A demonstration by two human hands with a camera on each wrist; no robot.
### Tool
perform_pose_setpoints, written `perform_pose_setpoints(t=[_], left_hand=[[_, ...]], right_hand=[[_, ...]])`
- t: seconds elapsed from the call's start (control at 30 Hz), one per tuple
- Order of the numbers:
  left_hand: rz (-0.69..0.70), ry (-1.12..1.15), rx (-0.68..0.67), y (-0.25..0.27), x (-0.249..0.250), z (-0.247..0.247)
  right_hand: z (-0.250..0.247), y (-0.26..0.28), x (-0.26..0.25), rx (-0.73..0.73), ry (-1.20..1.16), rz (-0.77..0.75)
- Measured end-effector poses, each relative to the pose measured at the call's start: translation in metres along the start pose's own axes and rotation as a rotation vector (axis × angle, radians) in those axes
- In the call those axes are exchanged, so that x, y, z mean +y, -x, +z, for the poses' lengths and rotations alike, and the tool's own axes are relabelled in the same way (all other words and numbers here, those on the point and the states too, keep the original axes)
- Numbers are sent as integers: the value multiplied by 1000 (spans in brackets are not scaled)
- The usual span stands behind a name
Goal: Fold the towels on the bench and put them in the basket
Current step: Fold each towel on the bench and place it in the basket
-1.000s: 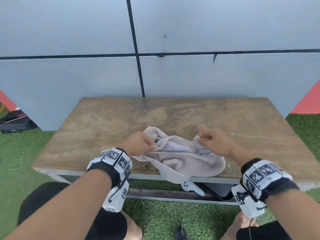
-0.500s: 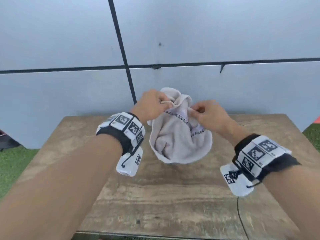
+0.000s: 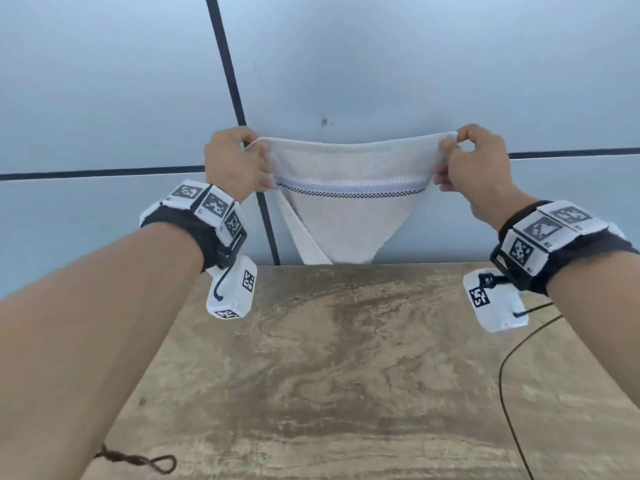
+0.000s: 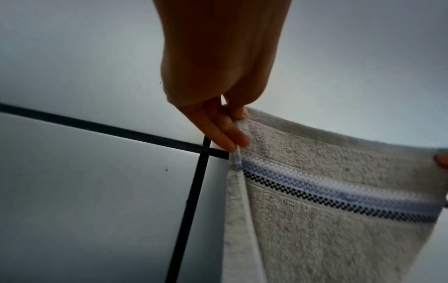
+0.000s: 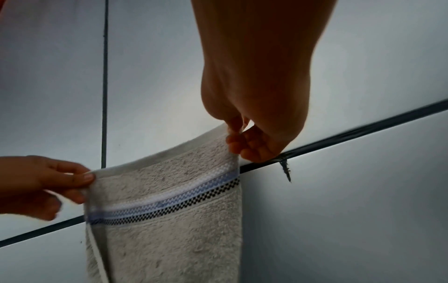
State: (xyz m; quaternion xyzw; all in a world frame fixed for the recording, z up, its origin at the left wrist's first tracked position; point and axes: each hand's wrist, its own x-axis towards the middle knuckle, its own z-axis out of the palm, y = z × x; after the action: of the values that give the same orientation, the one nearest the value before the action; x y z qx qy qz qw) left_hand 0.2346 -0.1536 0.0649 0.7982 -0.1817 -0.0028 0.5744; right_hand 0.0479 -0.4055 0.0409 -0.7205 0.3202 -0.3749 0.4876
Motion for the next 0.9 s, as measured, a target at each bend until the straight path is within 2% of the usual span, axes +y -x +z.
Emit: perform_pose_setpoints(t=[0.07,0.17,0.33,0.47,0.63,0.77,0.9], left_hand=[[24,99,-7,0,9,0],[143,76,10,-2,12,-2],[216,37,24,3,6,-13],[253,89,4,16,13,-19],[316,-59,-8,29,25,-20],[264,-201,-81,42,1,-29],[235,-302,-89,75,-20,-46]], right_hand=[[4,5,-13,-4,-132,47],[1,7,-29,20,-239,13],[-19,14,-32,-87,-180,21],[-34,27,-32,-122,-221,9],[-48,43,-31,-114,-129,64],[-58,61,-23,-186,-52,123],[-68,90,-8,-238,112,104]])
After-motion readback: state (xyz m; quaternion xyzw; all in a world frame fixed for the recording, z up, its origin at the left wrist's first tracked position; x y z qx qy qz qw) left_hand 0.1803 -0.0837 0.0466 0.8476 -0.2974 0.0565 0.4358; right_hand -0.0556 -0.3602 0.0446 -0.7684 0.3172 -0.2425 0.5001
